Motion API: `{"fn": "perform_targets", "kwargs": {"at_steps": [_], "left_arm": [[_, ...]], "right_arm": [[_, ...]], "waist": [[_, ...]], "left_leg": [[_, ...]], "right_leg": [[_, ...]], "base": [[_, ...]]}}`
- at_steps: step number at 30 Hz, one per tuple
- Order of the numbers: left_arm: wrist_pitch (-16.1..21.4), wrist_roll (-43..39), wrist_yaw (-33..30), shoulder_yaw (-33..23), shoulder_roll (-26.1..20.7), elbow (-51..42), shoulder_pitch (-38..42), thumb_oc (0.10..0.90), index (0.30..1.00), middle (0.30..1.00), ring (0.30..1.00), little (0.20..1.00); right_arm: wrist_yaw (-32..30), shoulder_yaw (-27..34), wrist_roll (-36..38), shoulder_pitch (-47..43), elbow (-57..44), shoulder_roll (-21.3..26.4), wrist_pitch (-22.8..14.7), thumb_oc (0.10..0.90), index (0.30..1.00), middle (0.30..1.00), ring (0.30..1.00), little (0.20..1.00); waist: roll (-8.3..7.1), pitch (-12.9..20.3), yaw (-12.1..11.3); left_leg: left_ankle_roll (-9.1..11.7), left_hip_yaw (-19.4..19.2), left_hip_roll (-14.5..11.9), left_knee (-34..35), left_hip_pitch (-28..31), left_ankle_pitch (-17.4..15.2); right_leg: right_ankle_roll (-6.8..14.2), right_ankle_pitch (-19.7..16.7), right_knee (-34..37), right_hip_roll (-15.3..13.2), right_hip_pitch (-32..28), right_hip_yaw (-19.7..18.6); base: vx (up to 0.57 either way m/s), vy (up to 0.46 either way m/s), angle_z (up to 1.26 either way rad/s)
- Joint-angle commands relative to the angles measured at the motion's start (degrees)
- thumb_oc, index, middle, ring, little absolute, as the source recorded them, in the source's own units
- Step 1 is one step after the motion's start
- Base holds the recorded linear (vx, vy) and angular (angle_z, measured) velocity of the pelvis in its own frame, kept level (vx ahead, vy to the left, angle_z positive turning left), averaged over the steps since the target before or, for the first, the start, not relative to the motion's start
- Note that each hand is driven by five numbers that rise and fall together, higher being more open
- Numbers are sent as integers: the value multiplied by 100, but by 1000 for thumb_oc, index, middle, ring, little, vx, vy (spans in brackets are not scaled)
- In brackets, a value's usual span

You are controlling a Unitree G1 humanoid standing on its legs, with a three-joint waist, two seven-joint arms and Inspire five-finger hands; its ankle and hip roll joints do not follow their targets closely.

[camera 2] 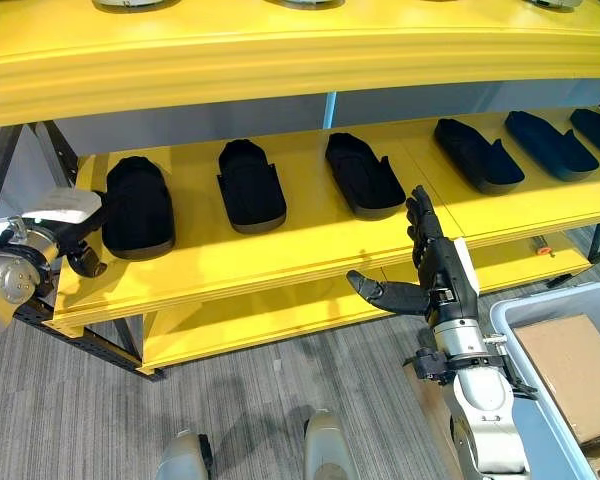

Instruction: Move parts from the plastic box to the shelf.

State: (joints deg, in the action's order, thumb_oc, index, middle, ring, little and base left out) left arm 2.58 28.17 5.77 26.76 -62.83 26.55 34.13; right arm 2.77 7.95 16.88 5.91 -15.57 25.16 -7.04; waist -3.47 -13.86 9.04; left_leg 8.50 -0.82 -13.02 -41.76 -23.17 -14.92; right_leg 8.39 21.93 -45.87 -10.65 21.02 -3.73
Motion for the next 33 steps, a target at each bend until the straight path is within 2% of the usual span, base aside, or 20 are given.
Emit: {"fn": "perform_targets", "kwargs": {"at_steps": [1,4,6,10,12,23,28,33], "left_arm": [[-4,-188,-219,-742,-490,-438,219,900,1000,1000,1000,1000],[7,-271,-290,-1079,-499,-735,-122,900,1000,1000,1000,1000],[13,-332,-387,-1499,-465,-1091,-545,900,1000,1000,1000,1000],[54,-340,-786,-2435,13,-1728,-1502,900,1000,1000,1000,1000],[79,-157,-1151,-2800,583,-2091,-1919,900,1000,1000,1000,1000],[148,157,-1683,-3180,1745,-3013,-2679,900,1000,1000,1000,1000],[254,176,-1731,-3148,2057,-3463,-2913,900,1000,1000,1000,1000],[283,136,-1733,-2958,2199,-3532,-2912,900,1000,1000,1000,1000]], "right_arm": [[-25,516,-22,-222,-681,119,-462,900,1000,1000,1000,1000],[-24,593,-45,-191,-701,79,-466,900,1000,1000,1000,1000],[-18,617,-60,-176,-729,54,-453,900,1000,1000,1000,1000],[-55,707,-128,-132,-720,-24,-434,900,1000,1000,1000,1000],[-134,706,-162,-150,-720,-35,-424,900,1000,1000,1000,1000],[-312,677,-170,-139,-701,7,-432,900,1000,1000,1000,1000],[-410,660,-170,-132,-668,17,-450,900,1000,1000,1000,1000],[-469,587,-172,-151,-649,18,-470,900,1000,1000,1000,1000]], "waist": [[137,478,-14],[118,474,-55],[112,468,-72],[80,458,-130],[68,456,-130],[43,396,-164],[49,366,-173],[52,360,-168]], "left_leg": [[18,398,-398,316,527,-168],[16,400,-392,312,528,-172],[15,399,-396,310,528,-175],[5,407,-387,274,505,-188],[-4,402,-377,280,508,-190],[-33,399,-388,281,483,-193],[-43,382,-380,305,472,-182],[-54,377,-383,291,434,-172]], "right_leg": [[122,-400,744,-456,-427,94],[113,-396,733,-450,-428,99],[105,-387,713,-442,-412,96],[74,-361,679,-415,-386,96],[48,-342,666,-402,-381,96],[-12,-343,631,-372,-310,84],[-20,-365,645,-367,-288,76],[-19,-366,618,-369,-236,76]], "base": [[0,0,0],[0,0,0],[0,0,0],[0,0,0],[0,0,0],[0,0,0],[0,0,0],[0,0,0]]}}
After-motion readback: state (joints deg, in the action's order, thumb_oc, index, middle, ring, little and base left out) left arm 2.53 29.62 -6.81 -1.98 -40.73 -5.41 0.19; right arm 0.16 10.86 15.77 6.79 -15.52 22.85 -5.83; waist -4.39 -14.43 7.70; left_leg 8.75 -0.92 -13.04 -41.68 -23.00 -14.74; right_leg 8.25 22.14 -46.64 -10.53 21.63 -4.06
